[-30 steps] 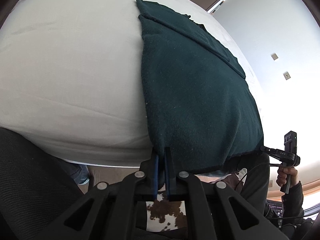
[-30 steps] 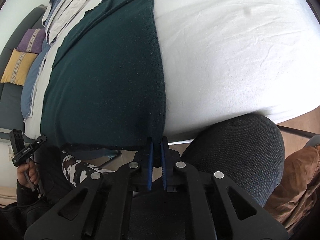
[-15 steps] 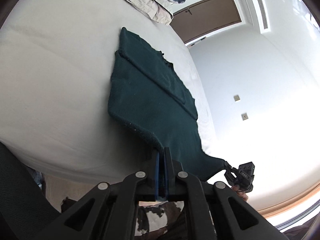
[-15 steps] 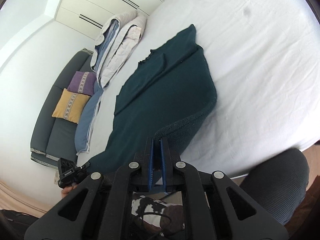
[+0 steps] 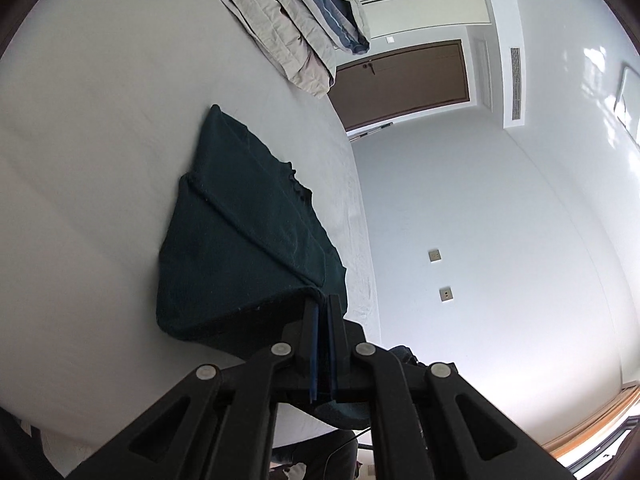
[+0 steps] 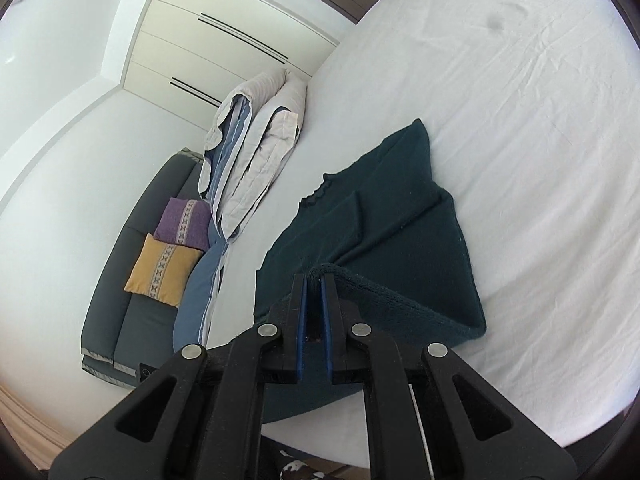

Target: Fold small clothes

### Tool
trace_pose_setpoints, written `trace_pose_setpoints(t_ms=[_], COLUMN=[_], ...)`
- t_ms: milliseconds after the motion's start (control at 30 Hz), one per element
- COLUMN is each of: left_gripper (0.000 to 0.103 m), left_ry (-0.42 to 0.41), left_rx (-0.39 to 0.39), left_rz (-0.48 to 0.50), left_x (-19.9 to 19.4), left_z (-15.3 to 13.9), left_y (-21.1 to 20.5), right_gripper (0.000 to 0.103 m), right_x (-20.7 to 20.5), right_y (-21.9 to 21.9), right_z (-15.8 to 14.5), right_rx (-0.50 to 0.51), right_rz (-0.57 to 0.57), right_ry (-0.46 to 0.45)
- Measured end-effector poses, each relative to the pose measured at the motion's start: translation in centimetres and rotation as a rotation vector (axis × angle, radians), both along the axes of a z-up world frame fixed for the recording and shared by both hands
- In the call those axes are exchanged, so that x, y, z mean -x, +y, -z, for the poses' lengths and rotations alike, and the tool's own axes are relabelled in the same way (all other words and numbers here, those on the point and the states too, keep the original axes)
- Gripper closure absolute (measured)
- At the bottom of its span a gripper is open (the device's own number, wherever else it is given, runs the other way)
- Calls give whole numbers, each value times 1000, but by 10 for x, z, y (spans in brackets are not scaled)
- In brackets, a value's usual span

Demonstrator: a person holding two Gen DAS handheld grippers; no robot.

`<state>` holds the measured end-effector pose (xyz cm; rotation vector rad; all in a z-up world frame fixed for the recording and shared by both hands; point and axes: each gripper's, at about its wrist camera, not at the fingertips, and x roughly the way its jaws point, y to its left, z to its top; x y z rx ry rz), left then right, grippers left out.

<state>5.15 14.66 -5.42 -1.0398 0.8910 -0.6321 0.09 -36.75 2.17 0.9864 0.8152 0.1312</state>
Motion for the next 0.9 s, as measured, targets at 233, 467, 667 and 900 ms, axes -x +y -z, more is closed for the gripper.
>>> trace_pose_setpoints(t_ms=[233, 467, 667, 900], left_gripper=[99, 99, 99, 99], left_ry=[6, 32, 76, 136], left_rx=[35, 46, 32, -14], left_rz=[-47, -74, -93, -121], left_x=[-61, -130, -189, -250], left_z=[1, 7, 21, 49], left_y=[0, -13, -21, -26], right_gripper=[97, 97, 97, 97], right_x=[-45, -104, -169, -239], right_y=[-26, -46, -56, -71], right_z=[25, 48, 88, 139], right_rx=[3, 41, 55, 74], right_rz=[71, 94, 128, 185], right_ry=[-10, 4, 44, 113])
